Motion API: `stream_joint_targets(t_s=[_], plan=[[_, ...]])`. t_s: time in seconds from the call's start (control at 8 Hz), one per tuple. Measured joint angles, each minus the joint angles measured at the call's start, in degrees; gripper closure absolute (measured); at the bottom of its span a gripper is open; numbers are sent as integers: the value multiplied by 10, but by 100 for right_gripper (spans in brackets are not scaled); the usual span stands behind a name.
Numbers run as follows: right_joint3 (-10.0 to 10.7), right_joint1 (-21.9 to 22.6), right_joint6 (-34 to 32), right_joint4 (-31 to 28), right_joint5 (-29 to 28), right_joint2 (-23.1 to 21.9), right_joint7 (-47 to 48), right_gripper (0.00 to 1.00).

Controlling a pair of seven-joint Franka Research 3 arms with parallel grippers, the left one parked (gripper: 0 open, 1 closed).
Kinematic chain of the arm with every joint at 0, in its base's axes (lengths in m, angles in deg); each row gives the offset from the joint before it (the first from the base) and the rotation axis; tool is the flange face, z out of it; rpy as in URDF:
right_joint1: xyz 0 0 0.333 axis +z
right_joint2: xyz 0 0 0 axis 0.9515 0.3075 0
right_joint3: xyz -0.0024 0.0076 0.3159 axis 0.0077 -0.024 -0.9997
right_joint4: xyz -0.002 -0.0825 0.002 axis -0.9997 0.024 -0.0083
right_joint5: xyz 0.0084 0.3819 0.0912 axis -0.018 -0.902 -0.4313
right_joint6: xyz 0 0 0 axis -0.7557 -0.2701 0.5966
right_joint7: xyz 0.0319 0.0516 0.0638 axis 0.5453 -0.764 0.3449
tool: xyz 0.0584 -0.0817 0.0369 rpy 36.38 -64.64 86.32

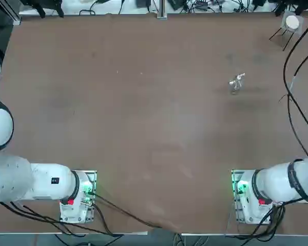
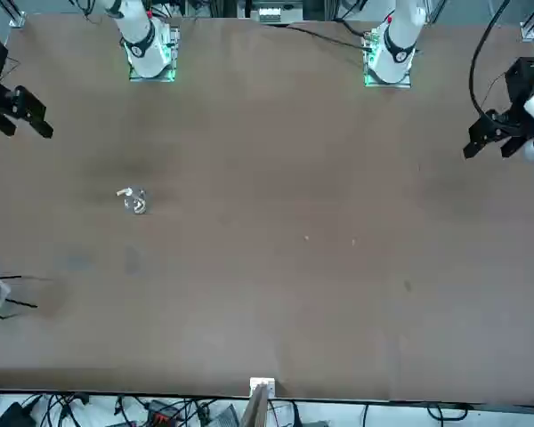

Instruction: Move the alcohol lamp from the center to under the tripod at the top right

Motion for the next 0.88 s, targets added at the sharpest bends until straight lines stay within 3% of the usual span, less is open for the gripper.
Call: stream_joint_targets(t_s=[0.5,0.88], plan=[[-1,1,3,0,-19,3,13,0],[-3,27,38,-11,-20,52,108,0]])
